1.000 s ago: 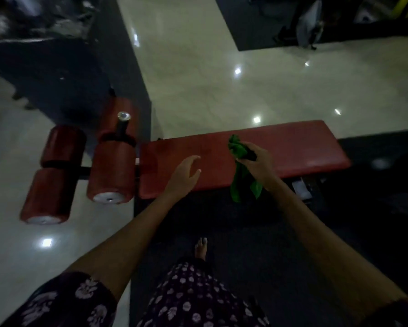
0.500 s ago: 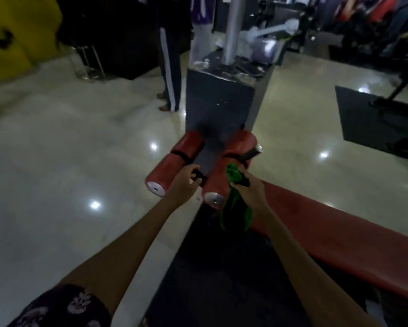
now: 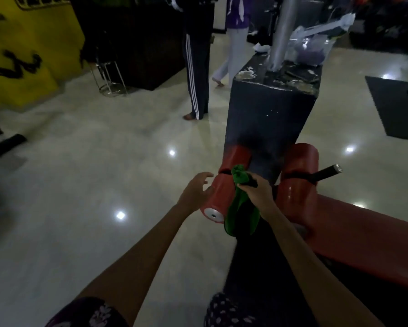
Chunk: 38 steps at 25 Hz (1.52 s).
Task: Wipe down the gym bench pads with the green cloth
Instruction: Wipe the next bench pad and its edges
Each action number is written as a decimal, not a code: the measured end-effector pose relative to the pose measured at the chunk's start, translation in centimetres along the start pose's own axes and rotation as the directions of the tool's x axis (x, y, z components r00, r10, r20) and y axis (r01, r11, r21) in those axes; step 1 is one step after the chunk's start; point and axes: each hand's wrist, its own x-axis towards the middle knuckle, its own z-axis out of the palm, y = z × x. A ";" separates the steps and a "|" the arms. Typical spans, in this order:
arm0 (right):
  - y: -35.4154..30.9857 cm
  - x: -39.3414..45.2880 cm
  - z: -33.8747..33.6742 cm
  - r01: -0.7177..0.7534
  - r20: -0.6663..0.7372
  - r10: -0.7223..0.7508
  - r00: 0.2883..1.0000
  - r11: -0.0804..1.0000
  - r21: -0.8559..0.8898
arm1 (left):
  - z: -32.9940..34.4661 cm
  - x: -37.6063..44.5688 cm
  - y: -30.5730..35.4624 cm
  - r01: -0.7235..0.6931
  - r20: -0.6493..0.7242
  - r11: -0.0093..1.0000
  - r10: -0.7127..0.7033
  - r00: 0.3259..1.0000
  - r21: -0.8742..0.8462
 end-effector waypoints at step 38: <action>0.8 30.1 5.5 -0.542 -0.805 0.593 -0.023 0.669 0.508 | 16.8 52.2 2.3 -0.654 0.871 0.653 0.491 -0.018 -0.382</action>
